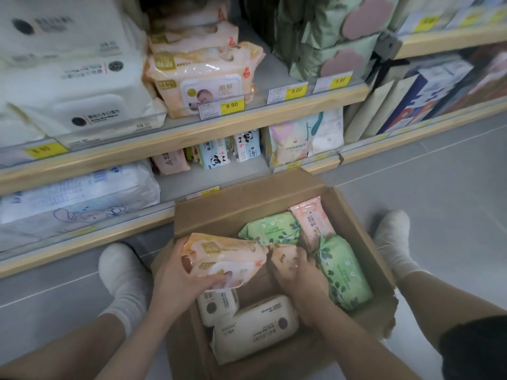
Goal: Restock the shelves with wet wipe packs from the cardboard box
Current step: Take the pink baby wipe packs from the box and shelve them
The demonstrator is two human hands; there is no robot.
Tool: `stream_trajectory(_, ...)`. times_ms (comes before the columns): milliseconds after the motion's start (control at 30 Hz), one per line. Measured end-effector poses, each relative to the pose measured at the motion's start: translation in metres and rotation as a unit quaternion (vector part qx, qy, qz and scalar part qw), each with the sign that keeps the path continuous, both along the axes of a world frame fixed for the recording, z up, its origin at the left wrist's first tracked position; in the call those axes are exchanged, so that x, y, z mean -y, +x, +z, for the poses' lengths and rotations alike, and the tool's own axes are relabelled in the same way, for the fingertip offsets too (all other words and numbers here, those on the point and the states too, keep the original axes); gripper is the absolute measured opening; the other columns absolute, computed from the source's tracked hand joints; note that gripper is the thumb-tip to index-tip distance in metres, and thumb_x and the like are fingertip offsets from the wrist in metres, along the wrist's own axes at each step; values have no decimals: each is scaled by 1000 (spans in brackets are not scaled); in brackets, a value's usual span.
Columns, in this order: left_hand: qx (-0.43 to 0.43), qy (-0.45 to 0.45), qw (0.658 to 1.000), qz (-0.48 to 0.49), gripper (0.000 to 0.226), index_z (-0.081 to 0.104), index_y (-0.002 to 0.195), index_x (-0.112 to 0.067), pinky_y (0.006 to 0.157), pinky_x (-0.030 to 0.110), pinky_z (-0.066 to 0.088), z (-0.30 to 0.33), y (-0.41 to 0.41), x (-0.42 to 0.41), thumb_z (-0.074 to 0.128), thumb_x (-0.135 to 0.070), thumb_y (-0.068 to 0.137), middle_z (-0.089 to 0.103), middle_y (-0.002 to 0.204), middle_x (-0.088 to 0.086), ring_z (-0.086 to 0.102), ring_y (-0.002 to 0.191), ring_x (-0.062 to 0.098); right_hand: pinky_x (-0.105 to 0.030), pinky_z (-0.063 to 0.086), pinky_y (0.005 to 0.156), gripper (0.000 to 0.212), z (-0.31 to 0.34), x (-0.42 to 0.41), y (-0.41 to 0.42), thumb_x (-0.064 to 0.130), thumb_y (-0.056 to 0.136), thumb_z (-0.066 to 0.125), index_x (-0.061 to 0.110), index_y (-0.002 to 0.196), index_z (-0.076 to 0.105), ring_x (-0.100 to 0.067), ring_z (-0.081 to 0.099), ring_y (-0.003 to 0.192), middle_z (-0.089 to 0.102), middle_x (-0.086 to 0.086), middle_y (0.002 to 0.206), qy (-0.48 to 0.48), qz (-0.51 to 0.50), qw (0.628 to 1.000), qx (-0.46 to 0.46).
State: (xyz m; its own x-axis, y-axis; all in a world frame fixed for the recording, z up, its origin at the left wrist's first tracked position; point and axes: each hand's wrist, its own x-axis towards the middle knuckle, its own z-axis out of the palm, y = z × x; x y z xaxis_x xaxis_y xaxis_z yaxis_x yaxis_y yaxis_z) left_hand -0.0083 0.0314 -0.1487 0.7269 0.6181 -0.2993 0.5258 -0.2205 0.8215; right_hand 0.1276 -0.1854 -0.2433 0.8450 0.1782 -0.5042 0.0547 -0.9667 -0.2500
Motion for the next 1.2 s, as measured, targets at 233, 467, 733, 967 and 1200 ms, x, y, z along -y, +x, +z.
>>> stream_trajectory(233, 44, -3, 997, 59, 93, 48, 112, -35, 79, 29, 52, 38, -7, -12, 91, -44, 30, 62, 97, -20, 62, 92, 6, -35, 50, 85, 87, 83, 9, 29, 36, 67, 71, 26, 138, 22, -25, 59, 104, 57, -1, 120, 95, 73, 993, 1)
stream_trajectory(467, 127, 48, 989, 64, 85, 47, 114, -32, 69, 22, 49, 119, 0, -25, 93, -26, 43, 62, 98, -13, 61, 90, 7, -40, 53, 78, 91, 189, -6, 64, 36, 56, 78, 31, 131, 27, -25, 61, 95, 60, 2, 106, 178, 90, 977, 75)
stream_trajectory(733, 221, 75, 968, 90, 89, 50, 113, -29, 78, 28, 47, 202, 45, -57, 93, -36, 36, 62, 103, -15, 60, 96, 9, -42, 52, 74, 78, 243, -28, 95, 39, 56, 81, 24, 119, 37, -20, 60, 87, 62, 4, 100, 230, 112, 958, 127)
stream_trajectory(967, 281, 82, 950, 105, 77, 48, 113, -26, 89, 32, 50, 215, 135, -82, 91, -24, 49, 60, 106, -10, 59, 100, 11, -43, 52, 76, 79, 237, -45, 146, 42, 56, 81, 26, 120, 39, -22, 61, 89, 63, 5, 100, 251, 79, 953, 152)
stream_trajectory(1200, 311, 84, 941, 104, 76, 45, 114, -28, 80, 19, 45, 225, 218, -101, 89, -29, 52, 59, 106, -13, 57, 96, 3, -45, 52, 75, 77, 236, -59, 188, 43, 56, 80, 29, 119, 38, -23, 61, 87, 62, 5, 96, 253, 54, 953, 158)
